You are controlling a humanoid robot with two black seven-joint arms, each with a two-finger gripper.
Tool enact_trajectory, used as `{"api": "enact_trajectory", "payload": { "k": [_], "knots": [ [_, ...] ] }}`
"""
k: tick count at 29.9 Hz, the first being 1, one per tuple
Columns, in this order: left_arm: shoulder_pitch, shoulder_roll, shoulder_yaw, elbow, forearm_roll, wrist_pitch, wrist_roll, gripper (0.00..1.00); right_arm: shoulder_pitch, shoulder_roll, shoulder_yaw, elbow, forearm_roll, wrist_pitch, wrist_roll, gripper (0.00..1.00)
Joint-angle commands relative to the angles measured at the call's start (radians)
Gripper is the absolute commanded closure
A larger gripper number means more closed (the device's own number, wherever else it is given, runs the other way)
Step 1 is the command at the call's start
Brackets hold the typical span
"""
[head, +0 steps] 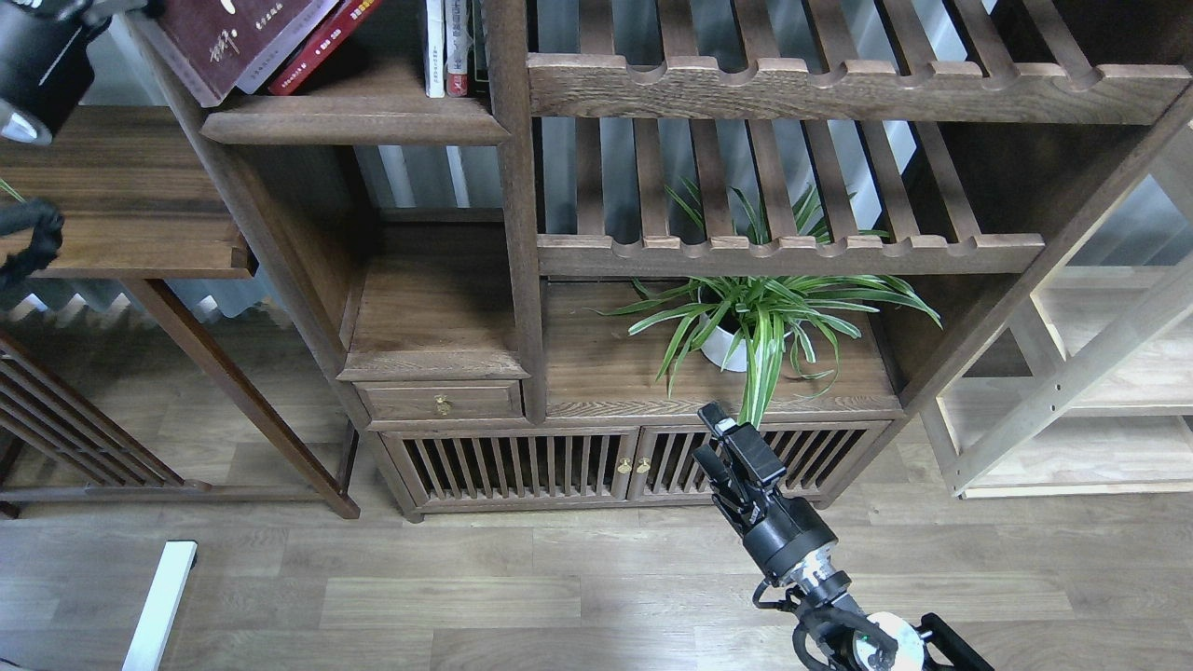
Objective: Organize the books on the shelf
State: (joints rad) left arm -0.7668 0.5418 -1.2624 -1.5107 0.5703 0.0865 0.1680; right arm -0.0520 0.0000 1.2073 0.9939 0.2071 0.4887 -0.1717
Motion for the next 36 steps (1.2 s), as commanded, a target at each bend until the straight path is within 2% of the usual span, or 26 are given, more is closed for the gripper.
{"api": "enact_trajectory", "payload": {
  "k": [1, 6, 13, 20, 31, 36],
  "knots": [
    [-0.100, -0.002, 0.073, 0.064, 0.002, 0.048, 0.027, 1.00, 0.006, 0.000, 0.000, 0.002, 0.002, 0.000, 0.000, 0.05],
    [-0.235, -0.006, 0.159, 0.176, 0.002, 0.075, 0.038, 1.00, 0.008, 0.000, 0.000, 0.003, 0.000, 0.000, 0.000, 0.05],
    [-0.393, -0.045, 0.270, 0.316, 0.003, 0.081, 0.099, 1.00, 0.014, 0.000, -0.002, 0.015, 0.002, 0.000, 0.000, 0.05],
    [-0.482, -0.080, 0.336, 0.463, -0.003, 0.078, 0.107, 1.00, 0.015, 0.000, -0.002, 0.041, 0.002, 0.000, 0.000, 0.05],
    [-0.548, -0.160, 0.360, 0.593, 0.000, 0.082, 0.105, 0.98, 0.015, 0.000, 0.000, 0.077, 0.002, 0.000, -0.003, 0.06],
    [-0.658, -0.233, 0.426, 0.743, -0.001, 0.084, 0.105, 0.94, 0.012, 0.000, 0.000, 0.080, 0.002, 0.000, -0.003, 0.06]
  ]
}}
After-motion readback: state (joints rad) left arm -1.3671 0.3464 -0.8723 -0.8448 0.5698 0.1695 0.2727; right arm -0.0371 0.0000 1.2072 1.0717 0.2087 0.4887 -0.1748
